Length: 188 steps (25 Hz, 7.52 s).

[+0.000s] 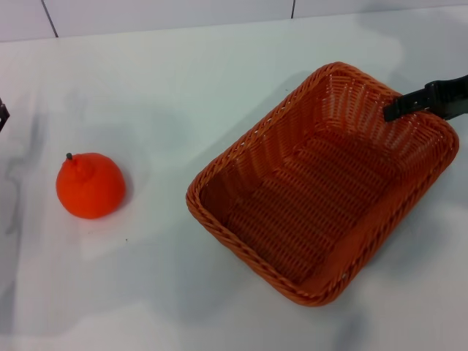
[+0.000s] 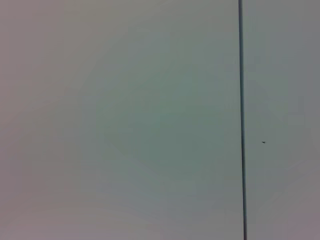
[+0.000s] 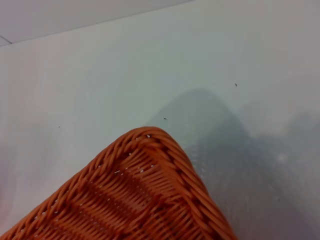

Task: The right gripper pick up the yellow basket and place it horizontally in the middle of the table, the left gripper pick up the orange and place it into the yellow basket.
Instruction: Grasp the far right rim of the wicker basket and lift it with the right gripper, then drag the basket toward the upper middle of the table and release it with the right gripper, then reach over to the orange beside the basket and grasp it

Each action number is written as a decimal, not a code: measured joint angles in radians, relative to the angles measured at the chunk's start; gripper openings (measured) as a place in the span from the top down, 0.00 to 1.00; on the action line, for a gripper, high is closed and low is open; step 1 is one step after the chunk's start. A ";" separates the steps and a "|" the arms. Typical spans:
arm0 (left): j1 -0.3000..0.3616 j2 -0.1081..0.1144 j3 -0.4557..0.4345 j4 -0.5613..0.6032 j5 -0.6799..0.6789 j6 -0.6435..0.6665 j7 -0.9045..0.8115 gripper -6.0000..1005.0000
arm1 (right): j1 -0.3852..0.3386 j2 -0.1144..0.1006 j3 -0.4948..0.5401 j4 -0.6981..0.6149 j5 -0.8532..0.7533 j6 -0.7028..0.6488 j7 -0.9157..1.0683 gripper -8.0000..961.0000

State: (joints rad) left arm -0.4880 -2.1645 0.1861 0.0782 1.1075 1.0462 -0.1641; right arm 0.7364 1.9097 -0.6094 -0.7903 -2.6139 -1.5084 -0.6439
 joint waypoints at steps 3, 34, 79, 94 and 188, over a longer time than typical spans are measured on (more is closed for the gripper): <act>-0.002 -0.001 0.000 -0.001 0.000 0.000 0.000 0.10 | 0.000 0.000 -0.008 0.000 0.000 0.009 0.001 0.12; -0.002 -0.002 0.003 -0.025 0.002 0.036 0.000 0.10 | 0.013 -0.003 -0.076 0.027 -0.001 0.055 0.010 0.72; -0.018 0.000 0.023 -0.024 0.002 0.026 0.000 0.10 | -0.087 0.025 0.042 0.108 0.330 0.203 -0.080 0.75; -0.020 0.002 0.024 -0.024 0.002 0.011 -0.001 0.10 | -0.097 0.059 0.052 0.149 0.380 0.294 -0.046 0.74; -0.039 0.006 0.044 0.006 -0.004 -0.018 -0.079 0.11 | -0.267 0.078 0.250 0.012 0.667 0.543 -0.431 0.03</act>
State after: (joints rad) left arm -0.5269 -2.1587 0.2298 0.0838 1.1034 1.0281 -0.2428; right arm 0.4695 1.9877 -0.3593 -0.7784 -1.9473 -0.9656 -1.0751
